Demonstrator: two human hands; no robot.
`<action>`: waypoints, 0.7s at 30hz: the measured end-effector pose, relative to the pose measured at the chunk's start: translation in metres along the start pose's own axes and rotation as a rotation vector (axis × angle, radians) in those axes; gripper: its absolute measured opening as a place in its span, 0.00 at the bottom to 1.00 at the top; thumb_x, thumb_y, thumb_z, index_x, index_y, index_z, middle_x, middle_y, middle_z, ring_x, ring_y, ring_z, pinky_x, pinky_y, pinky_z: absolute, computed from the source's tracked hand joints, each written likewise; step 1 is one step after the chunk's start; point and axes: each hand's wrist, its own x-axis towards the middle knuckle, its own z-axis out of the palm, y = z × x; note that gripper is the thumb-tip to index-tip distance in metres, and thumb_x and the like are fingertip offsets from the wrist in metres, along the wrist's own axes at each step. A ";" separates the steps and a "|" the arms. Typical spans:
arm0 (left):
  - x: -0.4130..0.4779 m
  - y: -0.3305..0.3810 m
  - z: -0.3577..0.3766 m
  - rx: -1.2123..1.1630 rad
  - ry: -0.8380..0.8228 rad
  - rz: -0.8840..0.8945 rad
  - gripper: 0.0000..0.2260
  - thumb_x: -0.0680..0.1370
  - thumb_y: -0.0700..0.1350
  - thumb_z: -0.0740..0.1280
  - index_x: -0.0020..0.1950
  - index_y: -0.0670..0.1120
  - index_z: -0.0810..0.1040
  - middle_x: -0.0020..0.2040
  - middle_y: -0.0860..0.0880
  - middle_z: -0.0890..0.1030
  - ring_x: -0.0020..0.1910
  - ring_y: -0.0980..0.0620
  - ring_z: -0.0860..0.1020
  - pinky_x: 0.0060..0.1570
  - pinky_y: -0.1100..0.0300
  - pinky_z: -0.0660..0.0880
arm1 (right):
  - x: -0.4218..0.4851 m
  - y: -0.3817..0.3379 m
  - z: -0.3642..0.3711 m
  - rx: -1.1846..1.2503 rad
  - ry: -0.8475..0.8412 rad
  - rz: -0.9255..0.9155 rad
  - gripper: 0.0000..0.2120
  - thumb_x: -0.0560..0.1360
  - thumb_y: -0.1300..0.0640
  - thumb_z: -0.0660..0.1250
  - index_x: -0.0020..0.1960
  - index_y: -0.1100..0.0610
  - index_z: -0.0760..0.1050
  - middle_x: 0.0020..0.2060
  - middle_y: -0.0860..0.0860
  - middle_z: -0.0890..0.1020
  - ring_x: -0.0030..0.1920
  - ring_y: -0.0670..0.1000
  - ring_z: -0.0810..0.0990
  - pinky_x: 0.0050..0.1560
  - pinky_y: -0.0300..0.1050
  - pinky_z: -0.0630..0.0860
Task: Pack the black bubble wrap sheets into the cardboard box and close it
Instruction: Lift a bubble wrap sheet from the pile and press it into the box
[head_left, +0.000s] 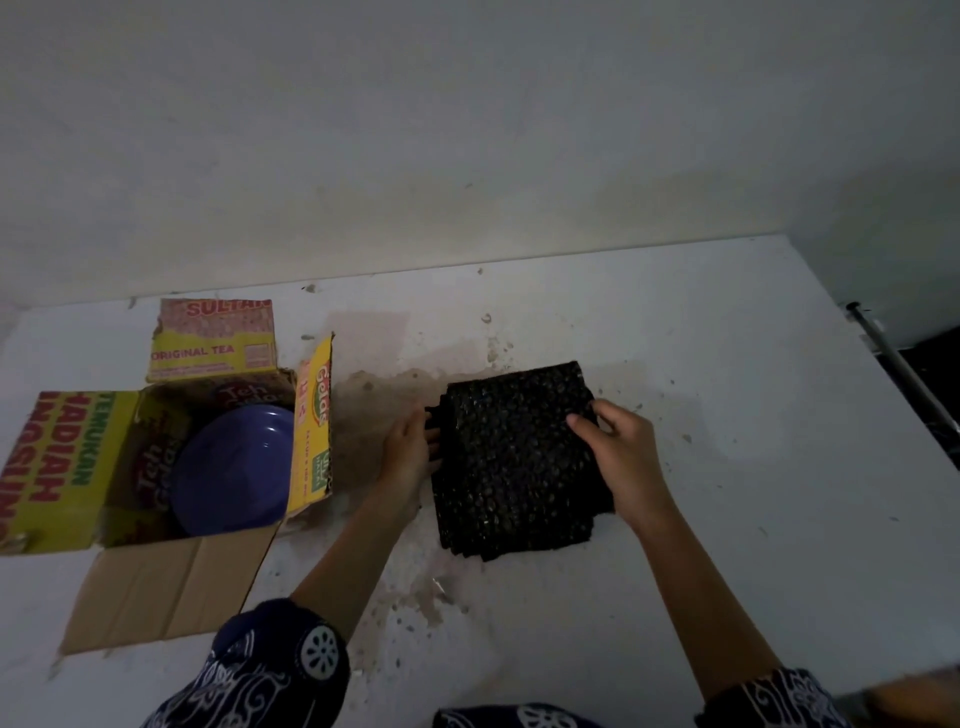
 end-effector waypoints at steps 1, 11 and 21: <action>-0.004 0.001 -0.001 0.009 0.005 0.010 0.17 0.82 0.50 0.53 0.62 0.41 0.72 0.49 0.44 0.79 0.45 0.48 0.78 0.41 0.57 0.76 | -0.001 -0.010 -0.002 0.020 -0.004 -0.019 0.08 0.73 0.61 0.68 0.44 0.67 0.78 0.43 0.62 0.83 0.44 0.55 0.81 0.47 0.50 0.77; -0.102 0.046 -0.010 -0.106 -0.194 0.218 0.22 0.81 0.56 0.48 0.70 0.49 0.66 0.62 0.50 0.72 0.59 0.51 0.72 0.66 0.49 0.68 | -0.039 -0.122 0.001 0.481 -0.132 -0.058 0.05 0.72 0.66 0.67 0.42 0.60 0.81 0.39 0.52 0.85 0.43 0.51 0.82 0.46 0.42 0.79; -0.129 0.096 -0.092 -0.491 -0.358 0.182 0.31 0.77 0.66 0.46 0.44 0.50 0.84 0.44 0.48 0.86 0.44 0.48 0.84 0.47 0.50 0.78 | -0.064 -0.178 0.055 0.582 -0.214 -0.096 0.05 0.72 0.66 0.66 0.42 0.60 0.81 0.38 0.53 0.85 0.41 0.49 0.82 0.44 0.40 0.80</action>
